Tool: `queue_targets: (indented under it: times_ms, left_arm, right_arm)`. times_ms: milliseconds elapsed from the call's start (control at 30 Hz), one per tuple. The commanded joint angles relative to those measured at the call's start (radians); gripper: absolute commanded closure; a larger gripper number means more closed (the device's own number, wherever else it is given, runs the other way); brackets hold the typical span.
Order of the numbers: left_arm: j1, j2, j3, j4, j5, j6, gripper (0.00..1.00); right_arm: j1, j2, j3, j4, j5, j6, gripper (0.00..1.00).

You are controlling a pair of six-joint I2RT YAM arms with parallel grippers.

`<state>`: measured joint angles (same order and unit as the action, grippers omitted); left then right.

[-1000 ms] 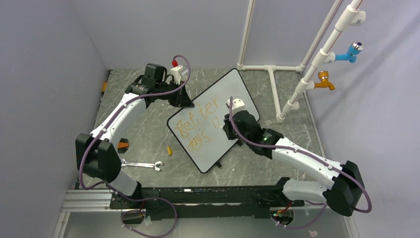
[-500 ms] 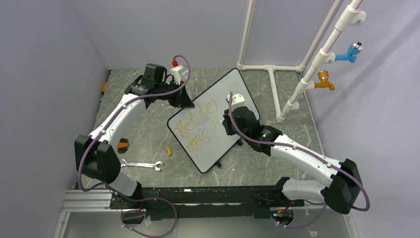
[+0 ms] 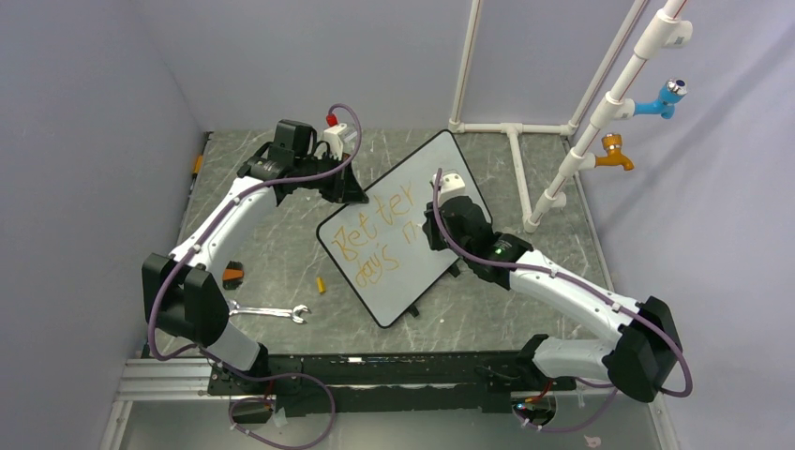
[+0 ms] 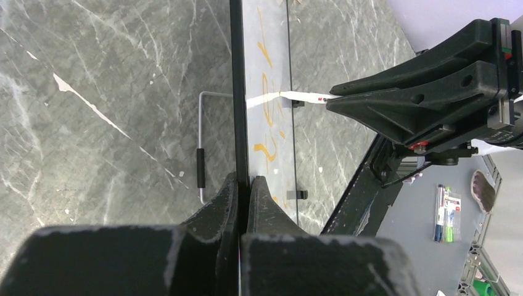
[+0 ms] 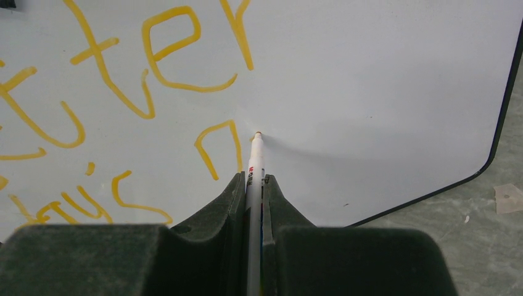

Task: Write a sentence on the whiteboard

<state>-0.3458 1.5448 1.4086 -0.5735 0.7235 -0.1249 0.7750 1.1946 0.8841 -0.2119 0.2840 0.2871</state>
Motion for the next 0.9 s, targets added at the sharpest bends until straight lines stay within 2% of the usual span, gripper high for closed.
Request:
queue_targets:
  times_ms: [0,500,867]
  left_arm:
    - [-0.027,0.006,0.006,-0.019,0.022,0.076,1.00]
    - [-0.027,0.006,0.005,-0.017,0.022,0.074,1.00]
    - [-0.027,0.009,0.005,-0.016,0.022,0.073,1.00]
  right_arm:
    - [-0.013,0.014,0.009,0.071,-0.023,-0.008,1.00]
    - [-0.068,0.012,-0.015,0.071,-0.035,-0.023,1.00]
    - [-0.081,0.036,0.049,0.070,-0.065,-0.039,1.00]
